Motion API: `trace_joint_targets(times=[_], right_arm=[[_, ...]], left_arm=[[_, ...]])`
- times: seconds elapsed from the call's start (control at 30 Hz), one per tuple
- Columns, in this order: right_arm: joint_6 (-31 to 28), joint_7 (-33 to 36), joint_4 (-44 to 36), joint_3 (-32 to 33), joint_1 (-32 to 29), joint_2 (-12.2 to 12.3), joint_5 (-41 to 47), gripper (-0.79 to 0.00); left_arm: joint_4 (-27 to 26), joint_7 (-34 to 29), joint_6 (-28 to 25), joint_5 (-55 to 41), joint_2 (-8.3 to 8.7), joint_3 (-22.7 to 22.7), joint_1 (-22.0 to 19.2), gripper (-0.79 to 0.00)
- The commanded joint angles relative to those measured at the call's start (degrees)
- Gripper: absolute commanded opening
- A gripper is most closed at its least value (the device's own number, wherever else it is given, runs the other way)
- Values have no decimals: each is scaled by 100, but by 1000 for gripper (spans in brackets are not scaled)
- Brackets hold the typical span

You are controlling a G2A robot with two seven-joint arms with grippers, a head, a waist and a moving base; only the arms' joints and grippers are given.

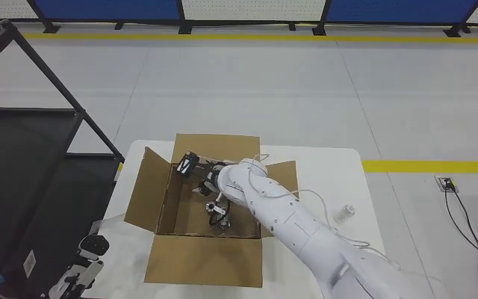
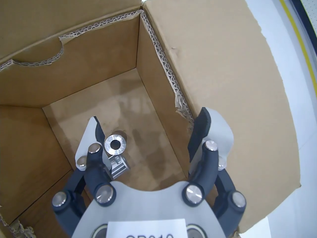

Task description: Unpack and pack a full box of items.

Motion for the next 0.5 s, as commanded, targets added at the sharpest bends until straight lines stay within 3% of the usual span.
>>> trace_joint_targets(times=[0.0, 0.13, 0.27, 0.37, 0.47], right_arm=[[107, 230, -805, 262, -283, 288, -223, 0], [439, 1159, -3044, 1131, -1330, 965, -968, 0], [218, 2080, -5545, 2284, -2875, 1545, -1797, 0], [96, 2329, -6799, 2955, -3837, 1779, -2282, 0], [297, 2445, -7565, 3516, -4577, 1910, -2682, 0]], left_arm=[[0, 0, 0, 0, 0, 0, 0, 0], [0, 0, 0, 0, 0, 0, 0, 0], [0, 0, 0, 0, 0, 0, 0, 0], [0, 0, 0, 0, 0, 0, 0, 0], [0, 0, 0, 0, 0, 0, 0, 0]])
